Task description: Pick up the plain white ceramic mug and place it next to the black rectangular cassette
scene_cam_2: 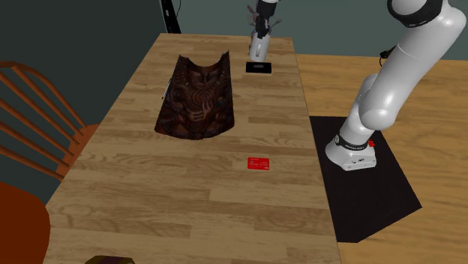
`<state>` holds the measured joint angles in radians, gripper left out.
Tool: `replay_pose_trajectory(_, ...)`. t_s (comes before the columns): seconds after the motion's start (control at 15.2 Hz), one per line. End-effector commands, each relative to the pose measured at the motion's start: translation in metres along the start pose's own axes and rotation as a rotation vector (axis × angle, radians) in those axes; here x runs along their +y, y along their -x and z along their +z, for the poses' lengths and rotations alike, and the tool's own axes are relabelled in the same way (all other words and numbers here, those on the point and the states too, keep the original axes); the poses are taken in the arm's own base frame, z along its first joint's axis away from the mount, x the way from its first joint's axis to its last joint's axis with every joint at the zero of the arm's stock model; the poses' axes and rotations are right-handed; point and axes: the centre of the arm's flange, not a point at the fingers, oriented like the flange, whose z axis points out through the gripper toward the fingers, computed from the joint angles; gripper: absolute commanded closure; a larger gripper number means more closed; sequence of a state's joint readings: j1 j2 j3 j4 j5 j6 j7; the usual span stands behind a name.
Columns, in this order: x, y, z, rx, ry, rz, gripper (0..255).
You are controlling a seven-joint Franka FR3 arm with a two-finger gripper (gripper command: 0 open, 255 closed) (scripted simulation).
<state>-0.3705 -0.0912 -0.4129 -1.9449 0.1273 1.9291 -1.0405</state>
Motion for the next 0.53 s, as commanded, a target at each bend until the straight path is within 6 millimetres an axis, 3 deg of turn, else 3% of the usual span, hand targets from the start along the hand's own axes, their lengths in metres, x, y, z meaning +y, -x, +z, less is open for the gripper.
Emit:
replay_pose_trajectory(0.0,0.021,0.018,-0.004,0.0,0.0,-0.002,255)
replay_pose_trajectory(0.07,0.031,0.027,-0.006,0.0,0.0,-0.002,255)
replay_pose_trajectory(0.46,0.032,0.032,0.026,0.0,0.0,-0.002,255)
